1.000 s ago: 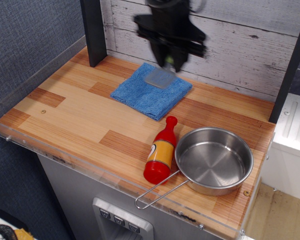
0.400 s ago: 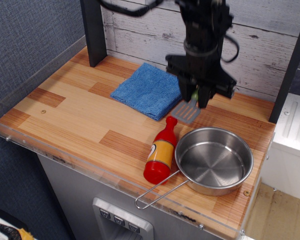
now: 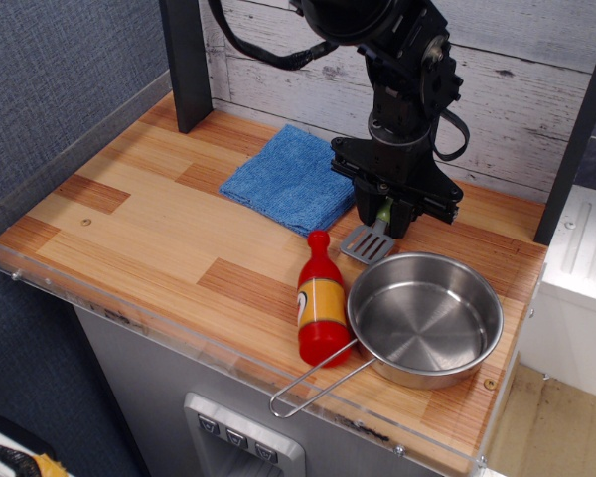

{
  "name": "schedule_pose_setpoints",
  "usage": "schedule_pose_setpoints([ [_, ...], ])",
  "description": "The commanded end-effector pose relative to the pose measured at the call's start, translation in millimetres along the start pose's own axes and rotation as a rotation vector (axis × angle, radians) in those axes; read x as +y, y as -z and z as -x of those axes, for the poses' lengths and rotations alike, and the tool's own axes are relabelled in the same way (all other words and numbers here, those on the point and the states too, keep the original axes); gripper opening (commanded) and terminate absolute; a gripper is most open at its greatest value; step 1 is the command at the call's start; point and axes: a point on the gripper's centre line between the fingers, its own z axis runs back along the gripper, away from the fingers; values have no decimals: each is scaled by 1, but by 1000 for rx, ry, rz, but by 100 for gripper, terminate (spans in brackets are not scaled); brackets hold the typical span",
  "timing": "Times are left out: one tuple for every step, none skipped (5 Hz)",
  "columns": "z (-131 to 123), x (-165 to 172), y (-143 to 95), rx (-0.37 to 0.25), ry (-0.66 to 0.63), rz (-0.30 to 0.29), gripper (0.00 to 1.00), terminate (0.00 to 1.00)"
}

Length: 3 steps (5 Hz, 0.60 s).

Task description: Place the spatula just behind the bottle

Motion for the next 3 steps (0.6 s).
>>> schedule_pose_setpoints([
  [8, -6, -5, -14, 21, 0, 100, 0],
  [8, -4, -8, -15, 14, 2, 100, 0],
  [11, -2, -8, -9, 10, -4, 100, 0],
])
